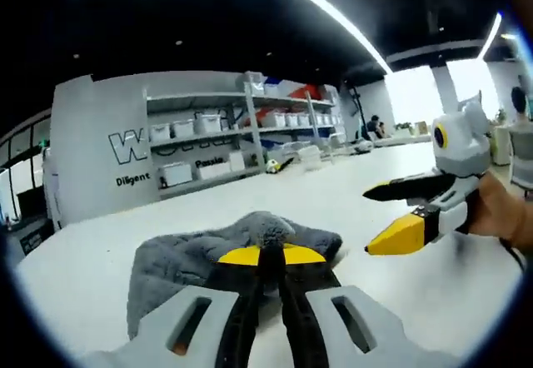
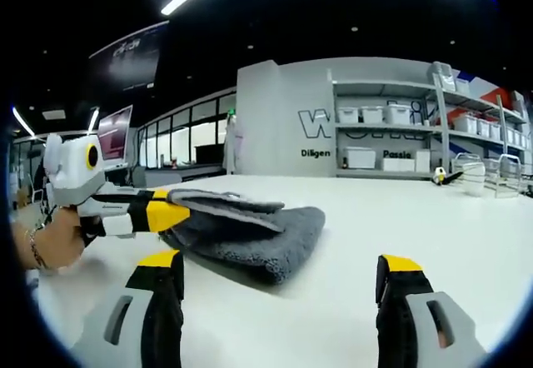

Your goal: Open the folded towel by lifting each exposed corner and separating the folded layers until the towel lies flat within the target outline without major curled edges

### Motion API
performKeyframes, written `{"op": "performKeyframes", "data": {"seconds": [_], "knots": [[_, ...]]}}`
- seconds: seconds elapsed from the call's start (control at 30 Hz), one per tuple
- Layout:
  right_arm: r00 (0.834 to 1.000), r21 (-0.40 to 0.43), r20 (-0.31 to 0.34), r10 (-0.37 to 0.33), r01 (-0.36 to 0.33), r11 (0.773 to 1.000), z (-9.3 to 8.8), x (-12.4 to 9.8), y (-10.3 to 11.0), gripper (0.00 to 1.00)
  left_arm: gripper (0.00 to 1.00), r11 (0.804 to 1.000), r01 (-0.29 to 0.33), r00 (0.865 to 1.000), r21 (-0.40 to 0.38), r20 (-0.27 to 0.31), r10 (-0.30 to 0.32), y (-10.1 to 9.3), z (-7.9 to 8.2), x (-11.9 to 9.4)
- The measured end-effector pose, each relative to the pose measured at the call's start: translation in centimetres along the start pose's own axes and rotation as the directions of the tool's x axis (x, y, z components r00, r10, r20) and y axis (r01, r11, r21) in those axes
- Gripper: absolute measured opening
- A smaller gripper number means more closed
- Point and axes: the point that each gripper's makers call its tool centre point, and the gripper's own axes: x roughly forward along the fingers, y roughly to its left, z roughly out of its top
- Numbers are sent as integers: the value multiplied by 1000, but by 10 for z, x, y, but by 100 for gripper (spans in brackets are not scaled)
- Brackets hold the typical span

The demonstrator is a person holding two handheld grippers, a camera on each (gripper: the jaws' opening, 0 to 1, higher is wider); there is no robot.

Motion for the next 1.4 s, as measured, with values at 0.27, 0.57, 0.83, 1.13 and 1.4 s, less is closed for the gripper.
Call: {"op": "performKeyframes", "data": {"seconds": [0.27, 0.57, 0.83, 1.13, 1.4], "knots": [[1000, -20, -17, 0, -1, 1000, -5, -4, 9, 98, 5, 992, -123, 991, -13, 58, 124, 59, 23, -26], [1000, -19, -24, 2, -2, 1000, -7, -6, 10, 98, 5, 964, -252, 967, 85, 54, 248, 125, 22, -59], [999, -26, -42, 0, -2, 1000, -10, -4, 10, 99, 5, 934, -339, 941, 109, 43, 336, 179, 18, -80], [999, -25, -48, 0, -1, 1000, -11, -1, 7, 99, 5, 885, -460, 888, 77, 37, 458, 230, 8, -117], [999, -22, -53, 0, -1, 1000, -12, -1, 6, 99, 6, 852, -523, 852, -14, -27, 522, 262, -25, -143]]}}
